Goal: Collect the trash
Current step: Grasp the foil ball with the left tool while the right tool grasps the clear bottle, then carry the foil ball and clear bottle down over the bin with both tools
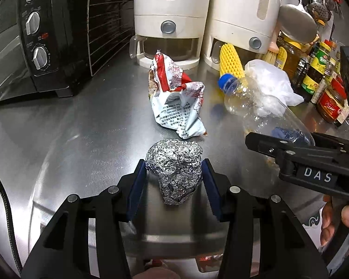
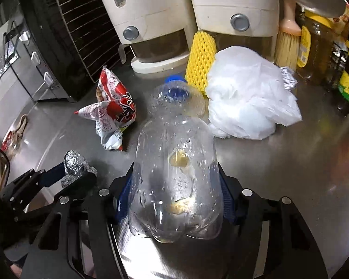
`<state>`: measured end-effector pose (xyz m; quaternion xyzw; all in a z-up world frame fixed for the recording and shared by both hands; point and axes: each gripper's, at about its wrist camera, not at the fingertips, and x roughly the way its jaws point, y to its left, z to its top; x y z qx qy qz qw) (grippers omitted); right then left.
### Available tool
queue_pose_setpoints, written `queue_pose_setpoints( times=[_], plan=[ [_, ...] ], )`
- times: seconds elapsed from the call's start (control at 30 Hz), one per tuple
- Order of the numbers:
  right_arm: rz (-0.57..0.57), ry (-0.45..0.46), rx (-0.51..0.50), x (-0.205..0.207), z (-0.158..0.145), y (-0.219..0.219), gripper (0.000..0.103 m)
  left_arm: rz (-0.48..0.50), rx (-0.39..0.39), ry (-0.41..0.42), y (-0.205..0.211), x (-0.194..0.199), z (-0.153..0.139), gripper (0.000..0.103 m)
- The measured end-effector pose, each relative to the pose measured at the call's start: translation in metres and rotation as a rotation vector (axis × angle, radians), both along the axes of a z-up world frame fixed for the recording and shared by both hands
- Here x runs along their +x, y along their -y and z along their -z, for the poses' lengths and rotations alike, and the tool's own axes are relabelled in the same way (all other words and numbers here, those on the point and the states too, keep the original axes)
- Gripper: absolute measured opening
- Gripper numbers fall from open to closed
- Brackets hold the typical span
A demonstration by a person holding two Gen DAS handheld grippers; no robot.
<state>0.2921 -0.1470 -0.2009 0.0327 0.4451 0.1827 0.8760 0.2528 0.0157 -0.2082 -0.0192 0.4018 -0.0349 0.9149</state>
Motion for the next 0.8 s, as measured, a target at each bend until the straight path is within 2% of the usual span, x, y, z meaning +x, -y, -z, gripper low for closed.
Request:
queue_pose_setpoints(
  times=[0.2, 0.47, 0.63, 0.8],
  plan=[
    [0.012, 0.041, 0.005, -0.035, -0.014, 0.017, 0.063, 0.030, 0.010, 0.017, 0.015, -0.026, -0.006, 0.046],
    [0.029, 0.088, 0.032, -0.103, -0.028, 0.046, 0.063, 0.081, 0.007, 0.037, 0.035, -0.081, -0.011, 0.046],
    [0.033, 0.112, 0.055, -0.150, -0.032, 0.066, 0.063, 0.124, 0.000, 0.068, 0.047, -0.124, -0.016, 0.046],
    [0.066, 0.120, 0.081, -0.194, -0.026, 0.088, 0.063, 0.163, -0.006, 0.077, 0.061, -0.162, -0.010, 0.046]
  ],
)
